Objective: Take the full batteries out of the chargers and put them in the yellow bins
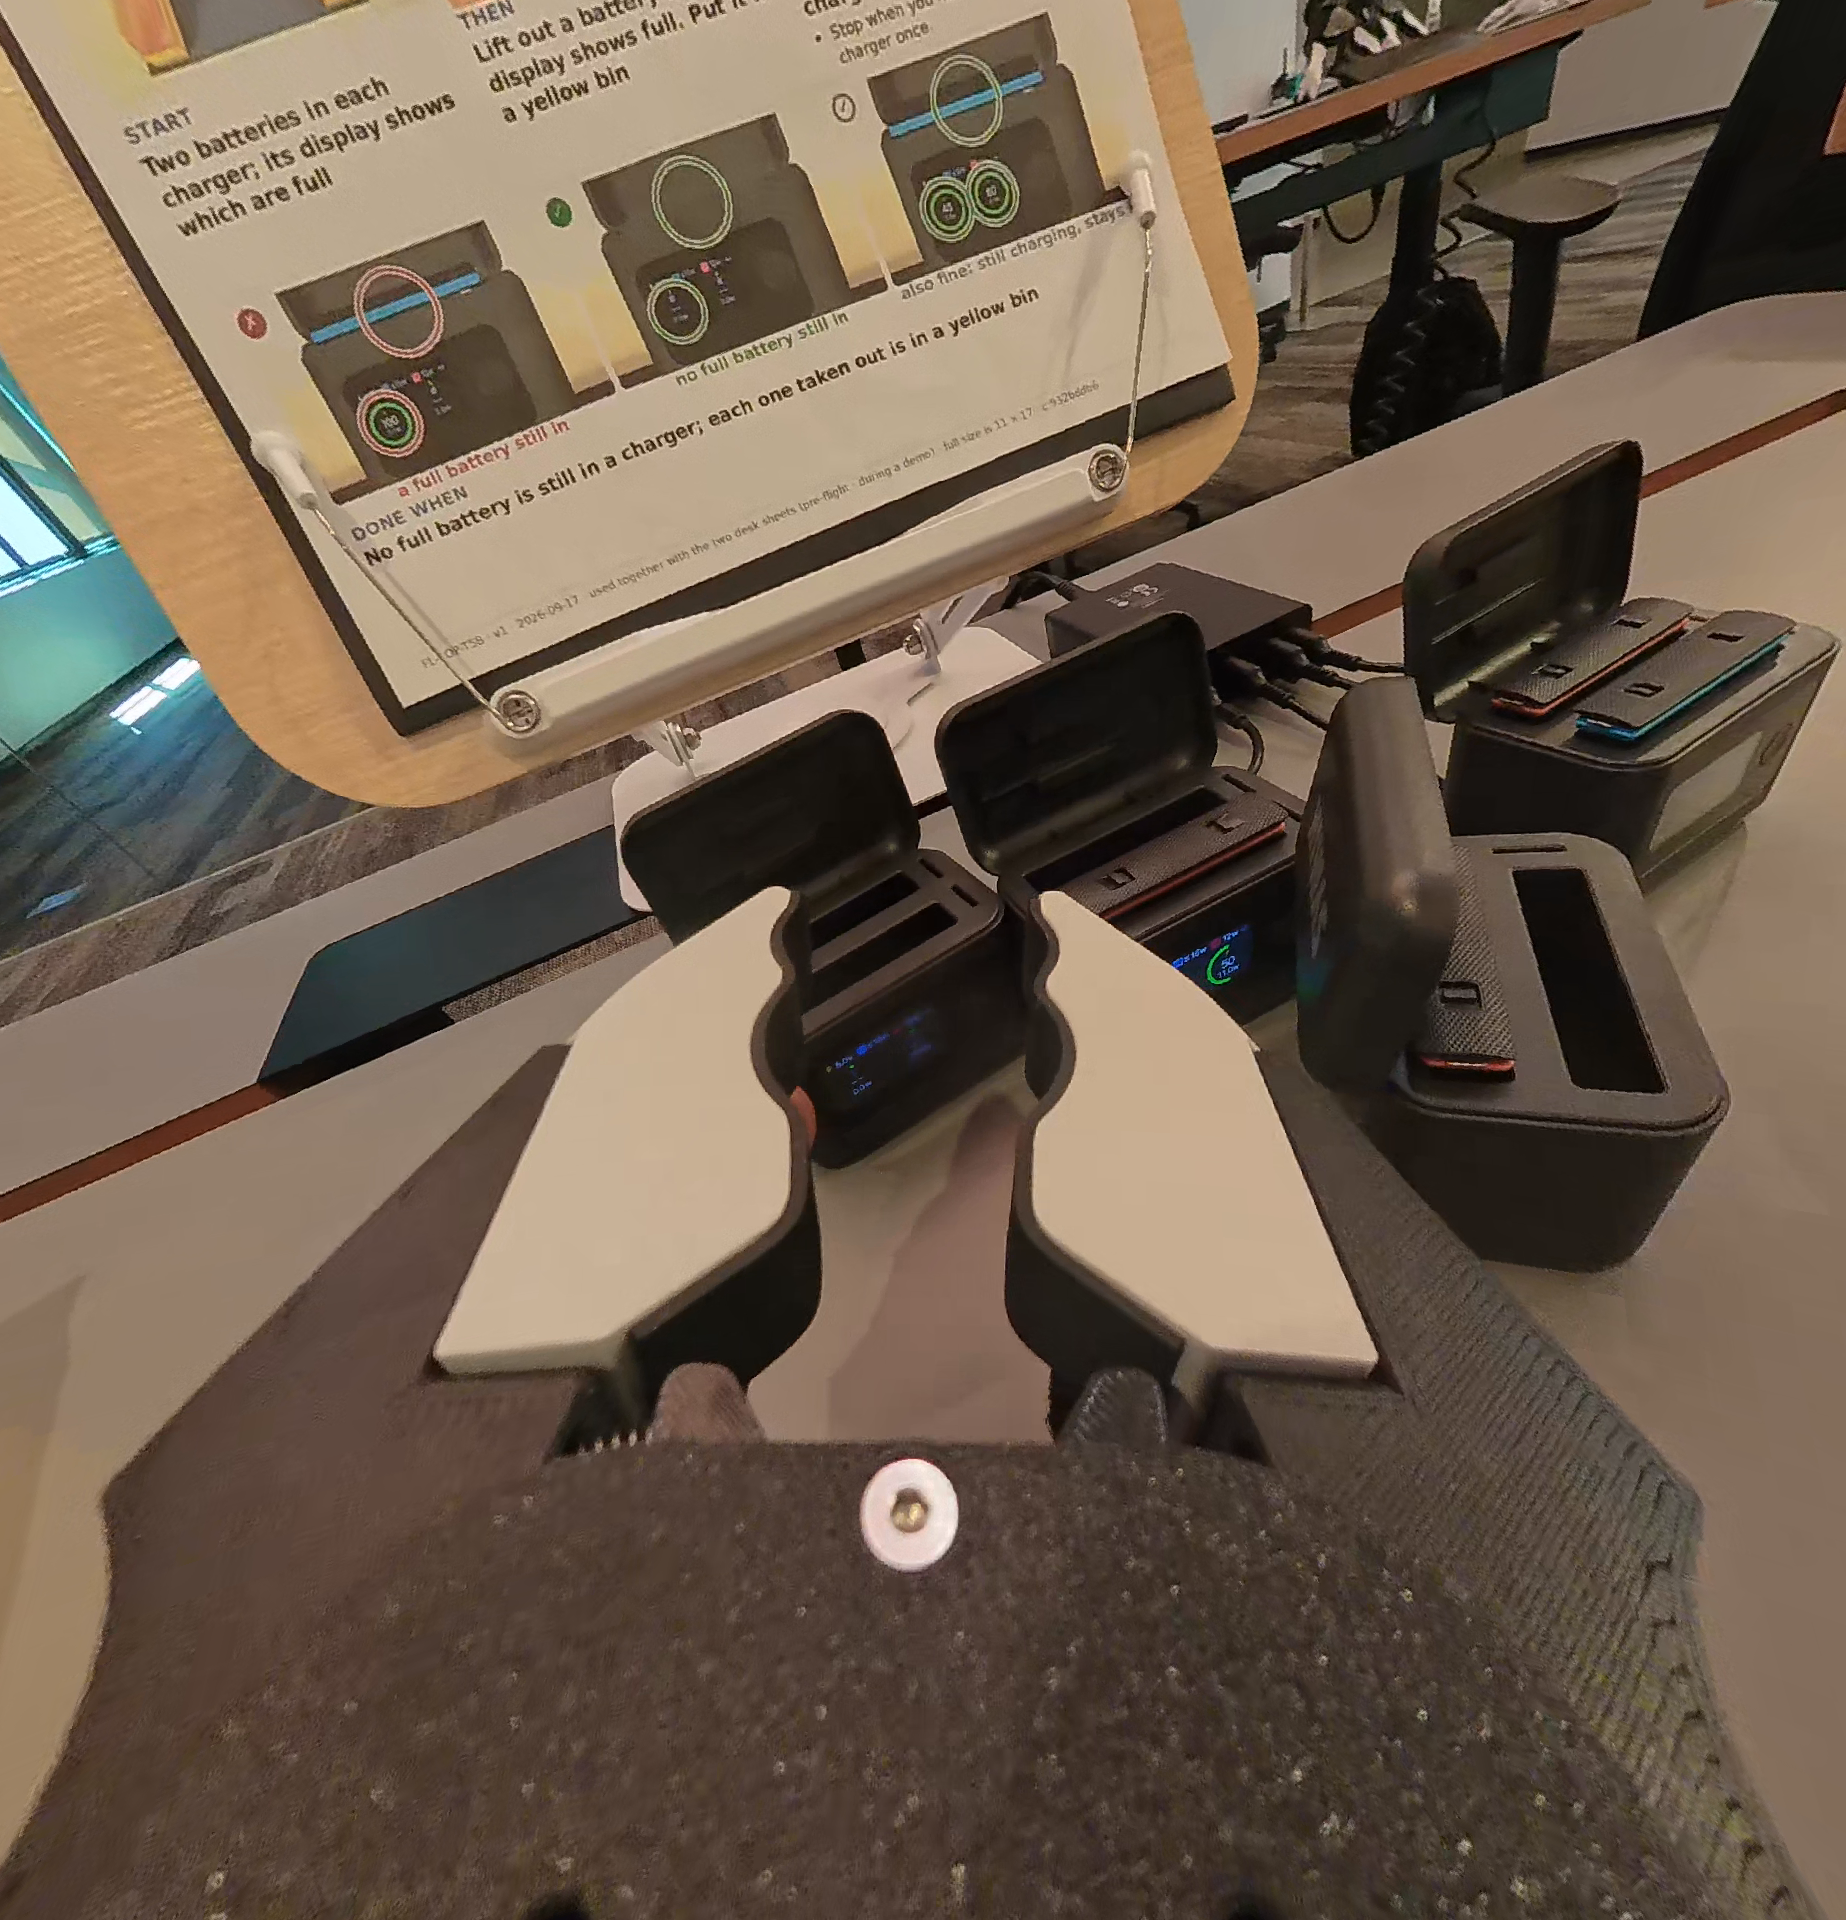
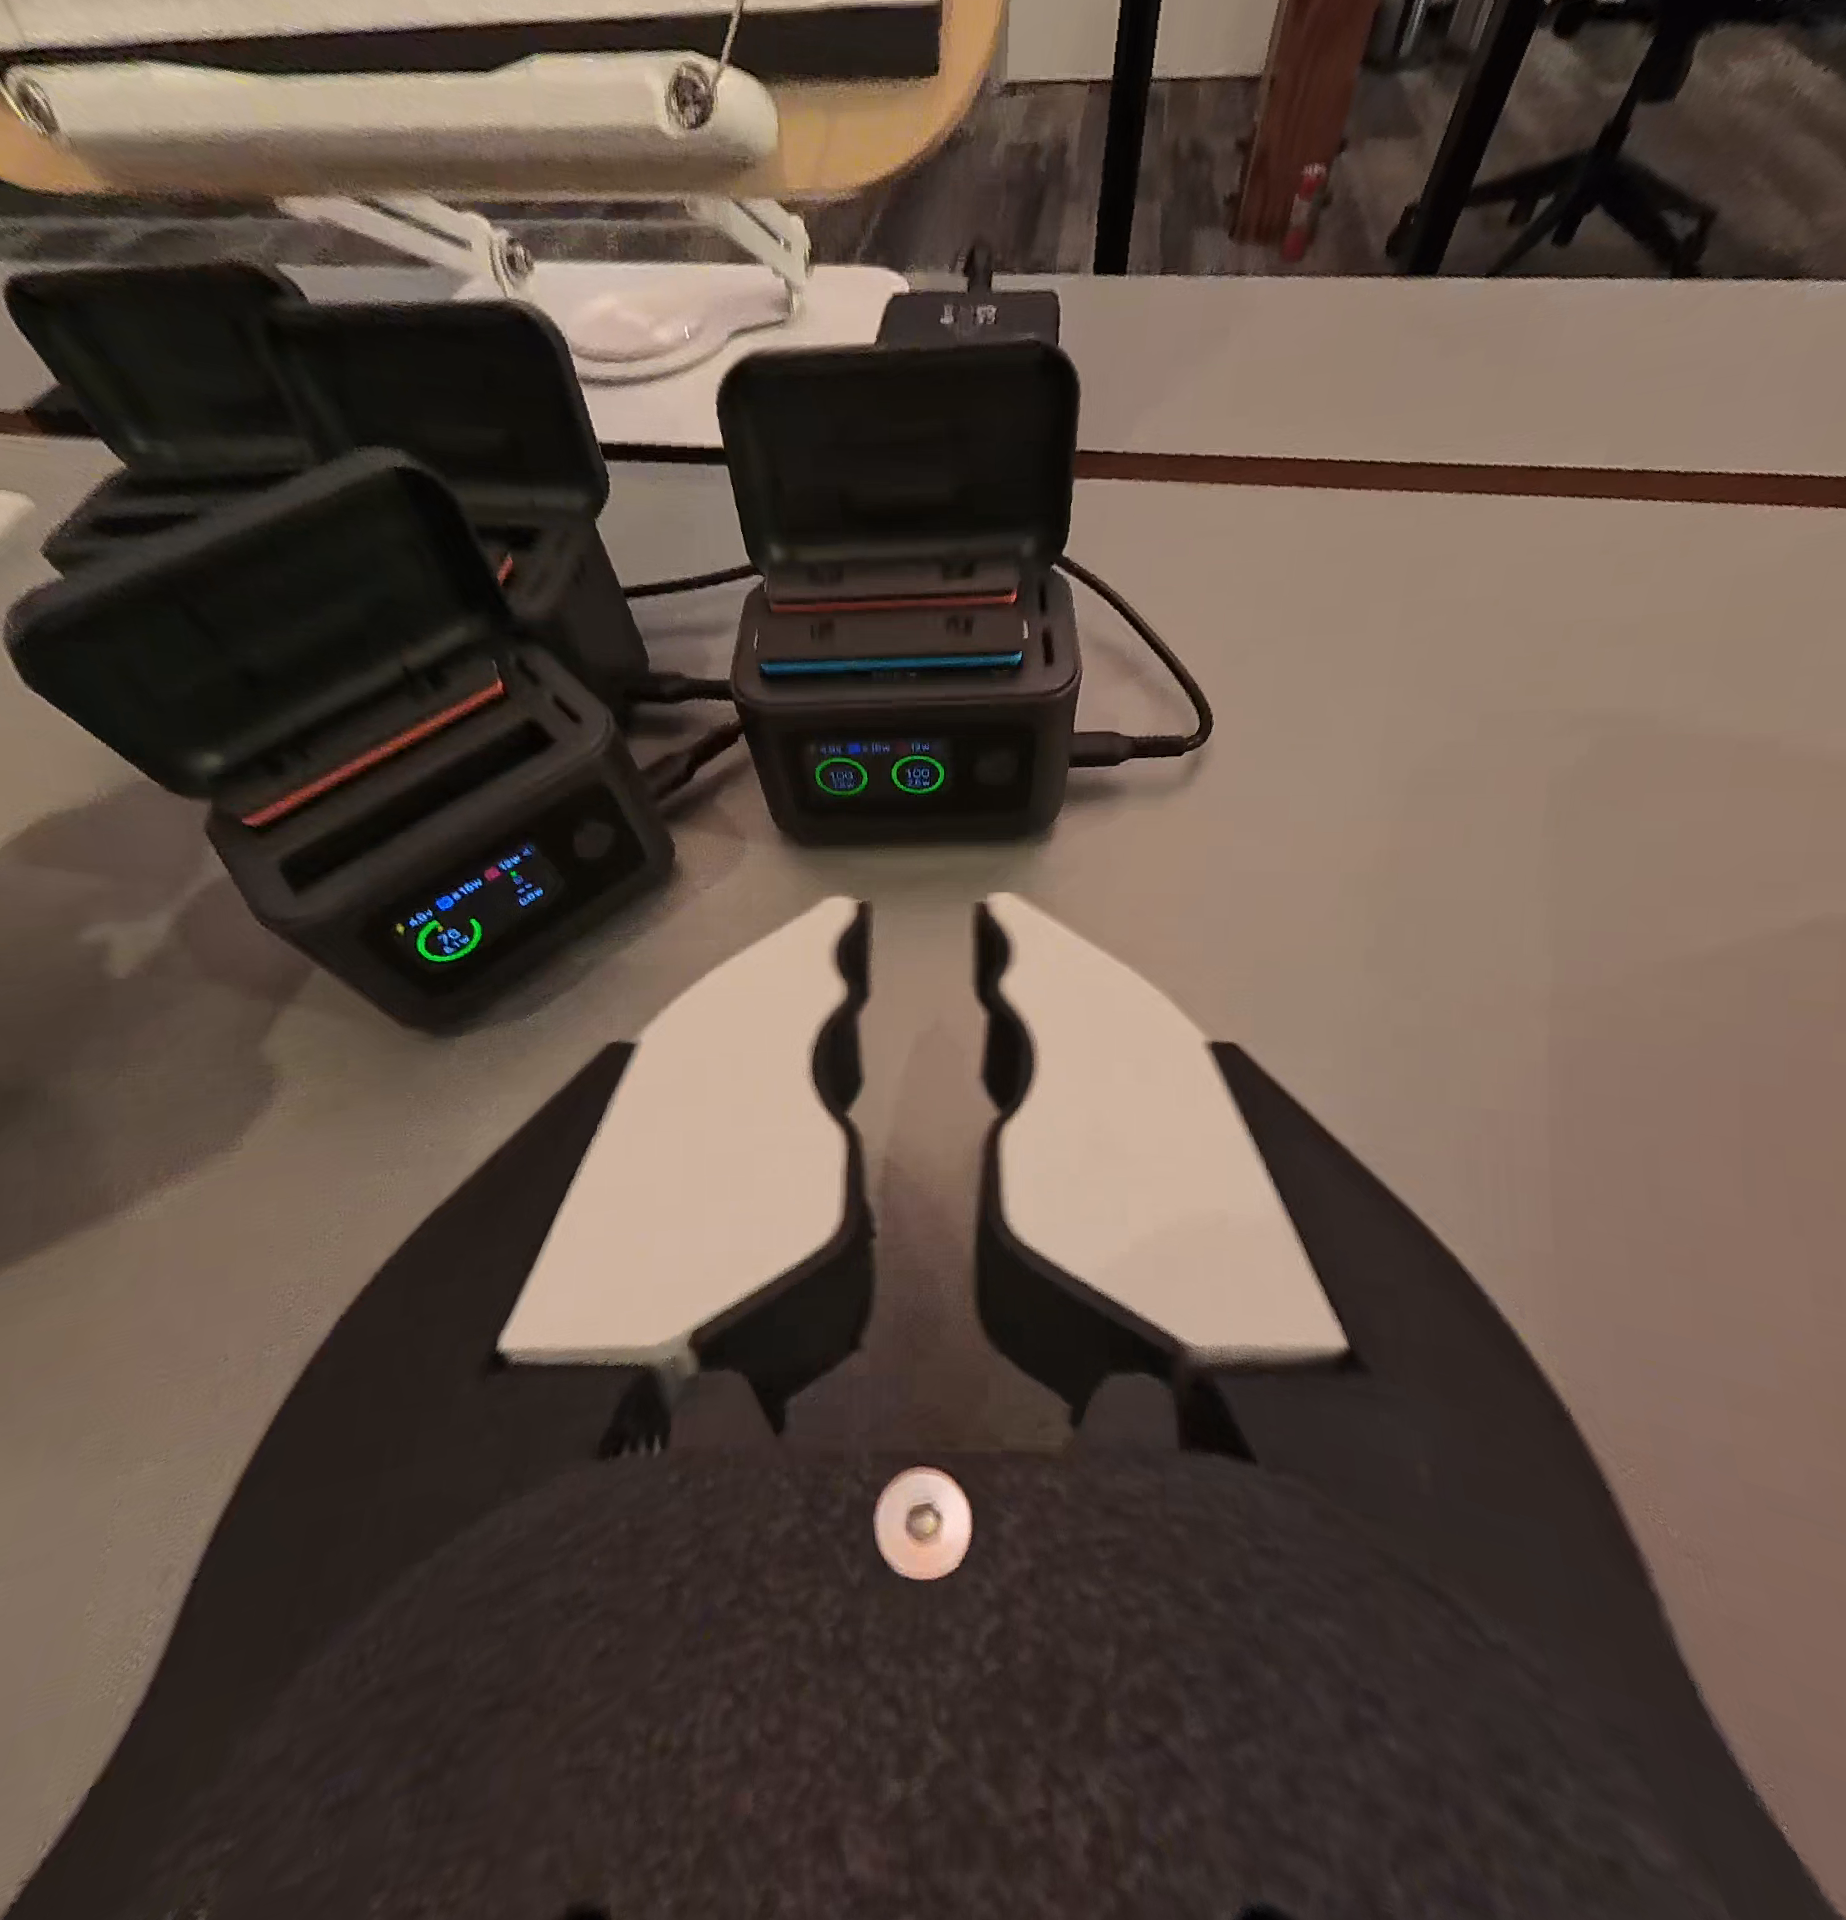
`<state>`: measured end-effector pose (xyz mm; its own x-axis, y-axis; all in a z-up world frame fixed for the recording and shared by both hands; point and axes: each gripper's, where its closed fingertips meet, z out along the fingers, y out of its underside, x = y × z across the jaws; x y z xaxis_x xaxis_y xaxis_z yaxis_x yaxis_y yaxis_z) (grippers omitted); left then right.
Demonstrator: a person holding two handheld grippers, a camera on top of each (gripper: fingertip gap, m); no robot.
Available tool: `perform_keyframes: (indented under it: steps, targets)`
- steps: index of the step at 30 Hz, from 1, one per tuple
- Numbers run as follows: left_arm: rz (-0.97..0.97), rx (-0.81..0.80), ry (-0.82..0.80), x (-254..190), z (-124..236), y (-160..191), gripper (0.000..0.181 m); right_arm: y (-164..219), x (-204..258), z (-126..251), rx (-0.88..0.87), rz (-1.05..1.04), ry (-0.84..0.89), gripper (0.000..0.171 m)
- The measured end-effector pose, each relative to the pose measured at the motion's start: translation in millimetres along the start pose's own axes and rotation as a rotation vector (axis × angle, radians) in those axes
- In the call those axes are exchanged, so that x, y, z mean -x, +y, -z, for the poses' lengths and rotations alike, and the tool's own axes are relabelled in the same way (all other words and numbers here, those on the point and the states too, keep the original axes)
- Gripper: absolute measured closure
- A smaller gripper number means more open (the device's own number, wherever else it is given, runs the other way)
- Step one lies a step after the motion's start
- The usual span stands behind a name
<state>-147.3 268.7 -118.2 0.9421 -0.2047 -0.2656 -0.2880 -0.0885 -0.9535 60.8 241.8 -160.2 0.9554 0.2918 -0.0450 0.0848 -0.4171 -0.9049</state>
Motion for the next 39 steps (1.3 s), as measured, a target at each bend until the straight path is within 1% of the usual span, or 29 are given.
perform_keyframes:
  steps: [1, 2, 13, 18, 20, 23, 24, 26, 28, 31, 34, 39]
  targets:
    - [-0.002, 0.0, -0.001, 0.1, 0.2, -0.1, 0.143, 2.4, -0.6, -1.8, 0.004, 0.008, 0.004, 0.167]
    - [-0.002, -0.001, -0.002, 0.3, 0.3, -0.2, 0.143, 5.0, -1.9, -3.6, 0.011, 0.017, 0.014, 0.171]
    - [-0.005, -0.006, -0.007, -0.9, 1.9, -1.6, 0.144, 6.0, -3.6, -3.1, 0.011, 0.017, 0.027, 0.171]
    - [-0.009, -0.003, -0.001, -2.7, 1.6, -0.7, 0.144, -10.6, -6.2, -6.7, -0.03, 0.061, -0.01, 0.171]
    - [-0.007, -0.005, 0.002, -3.2, 1.8, -1.3, 0.144, -21.3, -2.4, -12.1, -0.023, 0.16, -0.078, 0.169]
    - [-0.007, -0.008, 0.001, -2.2, 2.0, -2.0, 0.145, -40.7, 5.3, -22.3, -0.004, 0.4, -0.212, 0.156]
    - [-0.004, -0.008, 0.002, -1.6, 2.0, -2.1, 0.145, -47.8, 8.0, -25.2, 0.001, 0.483, -0.259, 0.156]
    - [0.0, -0.006, 0.002, -0.7, 1.9, -1.5, 0.145, -53.5, 11.2, -31.5, 0.069, 0.639, -0.351, 0.149]
    - [0.002, -0.004, 0.005, -0.8, 1.7, -0.8, 0.145, -56.5, 9.6, -38.5, 0.14, 0.792, -0.405, 0.144]
    - [-0.001, -0.006, 0.013, -2.7, 1.7, -1.2, 0.146, -53.5, 10.8, -44.4, 0.237, 0.993, -0.514, 0.144]
    - [-0.019, -0.006, 0.021, -5.6, 1.3, -1.1, 0.147, -44.7, 15.4, -45.5, 0.324, 1.15, -0.622, 0.144]
    - [-0.024, -0.018, 0.022, -5.7, 1.6, -3.5, 0.147, -35.5, 21.5, -46.8, 0.432, 1.306, -0.718, 0.144]
